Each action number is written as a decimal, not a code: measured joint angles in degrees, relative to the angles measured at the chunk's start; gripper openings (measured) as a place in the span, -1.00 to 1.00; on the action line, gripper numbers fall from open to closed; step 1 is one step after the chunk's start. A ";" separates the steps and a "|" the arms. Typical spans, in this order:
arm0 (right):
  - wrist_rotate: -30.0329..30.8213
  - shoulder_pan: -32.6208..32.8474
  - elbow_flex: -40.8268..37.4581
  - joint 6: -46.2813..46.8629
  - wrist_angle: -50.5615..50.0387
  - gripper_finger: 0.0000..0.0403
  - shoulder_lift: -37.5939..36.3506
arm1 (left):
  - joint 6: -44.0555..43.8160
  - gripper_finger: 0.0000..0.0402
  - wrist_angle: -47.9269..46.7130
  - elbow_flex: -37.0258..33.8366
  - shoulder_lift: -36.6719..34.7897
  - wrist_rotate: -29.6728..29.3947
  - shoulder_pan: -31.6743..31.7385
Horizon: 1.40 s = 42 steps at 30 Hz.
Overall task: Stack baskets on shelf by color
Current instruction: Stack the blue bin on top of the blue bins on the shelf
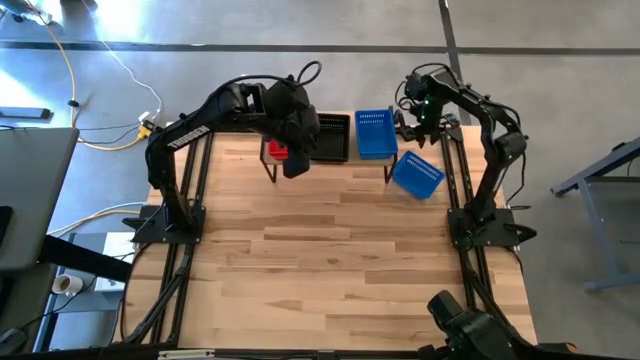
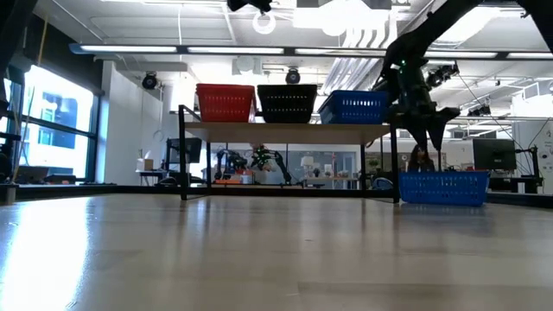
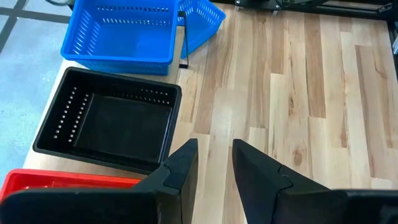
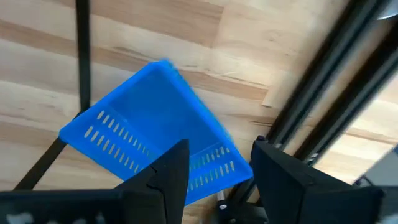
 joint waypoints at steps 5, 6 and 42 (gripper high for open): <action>-0.88 0.02 0.00 -0.47 0.03 -0.22 1.96 | 0.00 -0.55 0.00 0.00 0.00 -0.18 0.00; -0.99 0.00 0.00 -0.50 0.02 -0.22 2.30 | 0.02 -0.55 0.00 0.00 0.00 -0.20 0.00; 1.26 1.97 -14.34 -0.23 12.28 -0.22 6.47 | -1.03 -0.55 0.01 0.00 -0.74 -0.28 6.25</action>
